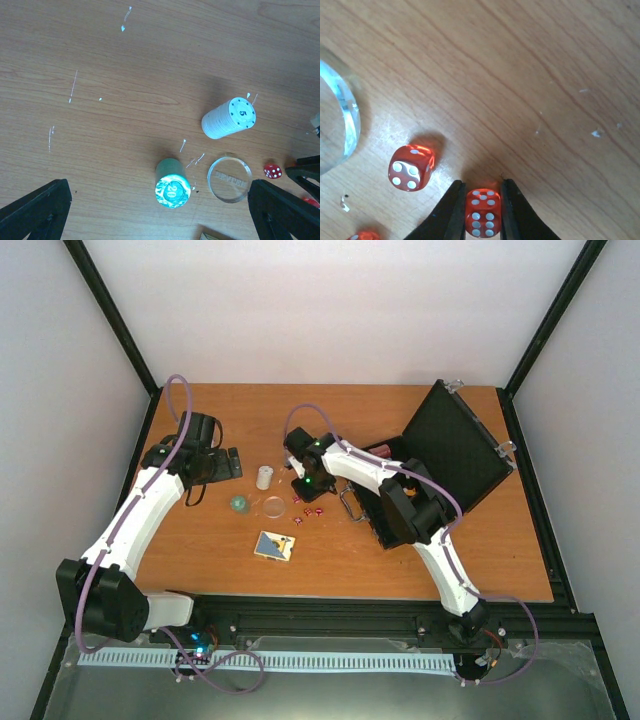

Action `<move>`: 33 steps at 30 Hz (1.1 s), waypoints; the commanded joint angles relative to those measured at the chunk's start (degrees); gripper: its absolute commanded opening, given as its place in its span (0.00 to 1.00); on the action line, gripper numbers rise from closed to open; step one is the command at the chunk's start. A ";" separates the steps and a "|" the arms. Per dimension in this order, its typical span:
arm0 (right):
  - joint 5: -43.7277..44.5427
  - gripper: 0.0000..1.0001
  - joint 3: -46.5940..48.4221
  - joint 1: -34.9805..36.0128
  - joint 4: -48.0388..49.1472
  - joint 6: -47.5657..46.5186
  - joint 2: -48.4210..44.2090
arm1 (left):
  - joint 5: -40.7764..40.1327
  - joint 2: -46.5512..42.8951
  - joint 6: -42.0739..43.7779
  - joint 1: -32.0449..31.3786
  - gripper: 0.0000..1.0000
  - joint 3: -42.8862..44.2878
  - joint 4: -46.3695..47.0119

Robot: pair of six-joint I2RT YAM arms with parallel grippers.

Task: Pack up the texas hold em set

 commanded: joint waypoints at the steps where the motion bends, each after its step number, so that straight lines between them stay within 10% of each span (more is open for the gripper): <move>1: 0.89 0.07 1.17 0.05 -0.95 -0.06 0.54 | -0.71 0.34 -0.39 0.17 1.00 0.16 0.00; 15: 7.42 0.03 0.92 -3.29 -3.24 2.72 -11.20 | 0.36 0.29 -0.57 0.15 1.00 -1.06 0.58; 33: 12.45 0.03 -21.97 -18.32 3.12 2.21 -22.32 | 1.88 1.65 -0.58 0.15 1.00 -1.48 1.12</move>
